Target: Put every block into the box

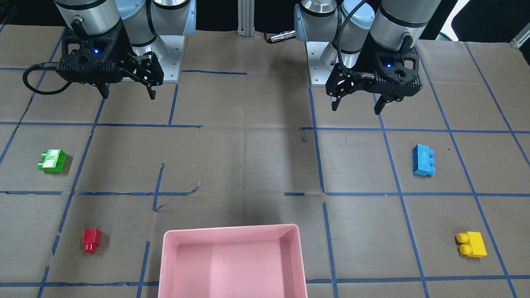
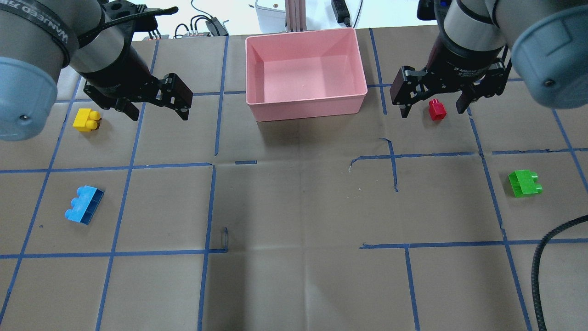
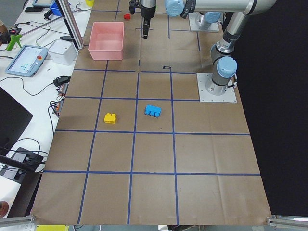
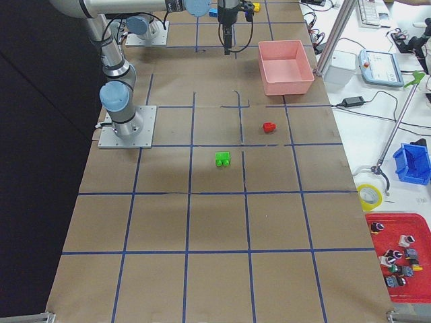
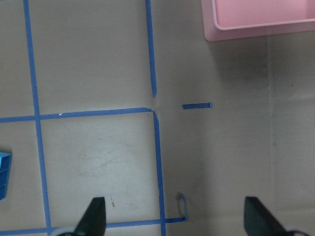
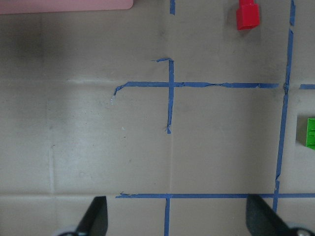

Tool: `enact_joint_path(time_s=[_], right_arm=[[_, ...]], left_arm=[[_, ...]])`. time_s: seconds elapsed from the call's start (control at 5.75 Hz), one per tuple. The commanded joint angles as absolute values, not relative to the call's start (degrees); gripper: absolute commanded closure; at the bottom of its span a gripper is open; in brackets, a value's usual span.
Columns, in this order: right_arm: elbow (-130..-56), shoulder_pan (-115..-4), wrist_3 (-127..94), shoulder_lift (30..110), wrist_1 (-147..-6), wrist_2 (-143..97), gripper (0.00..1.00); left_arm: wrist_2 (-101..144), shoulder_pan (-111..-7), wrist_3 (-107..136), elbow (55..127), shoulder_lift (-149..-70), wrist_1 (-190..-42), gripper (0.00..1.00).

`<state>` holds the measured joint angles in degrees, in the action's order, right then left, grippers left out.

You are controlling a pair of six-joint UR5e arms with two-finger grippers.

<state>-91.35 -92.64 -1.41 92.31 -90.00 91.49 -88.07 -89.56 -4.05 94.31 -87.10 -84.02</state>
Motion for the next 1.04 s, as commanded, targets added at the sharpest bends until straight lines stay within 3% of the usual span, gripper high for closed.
enact_joint_path(time_s=[0.0,0.87], right_arm=[[-91.5,-92.6,-1.4,92.4,-90.0,91.6,0.00],[-91.8,-92.7,-1.6,92.4,-89.2,91.5,0.00]], left_arm=[[-88.1,-89.6,-4.0,94.3,-87.2,-83.9,0.00],[-88.8,-89.3,-4.7,94.4,-87.0,-84.0,0.00]])
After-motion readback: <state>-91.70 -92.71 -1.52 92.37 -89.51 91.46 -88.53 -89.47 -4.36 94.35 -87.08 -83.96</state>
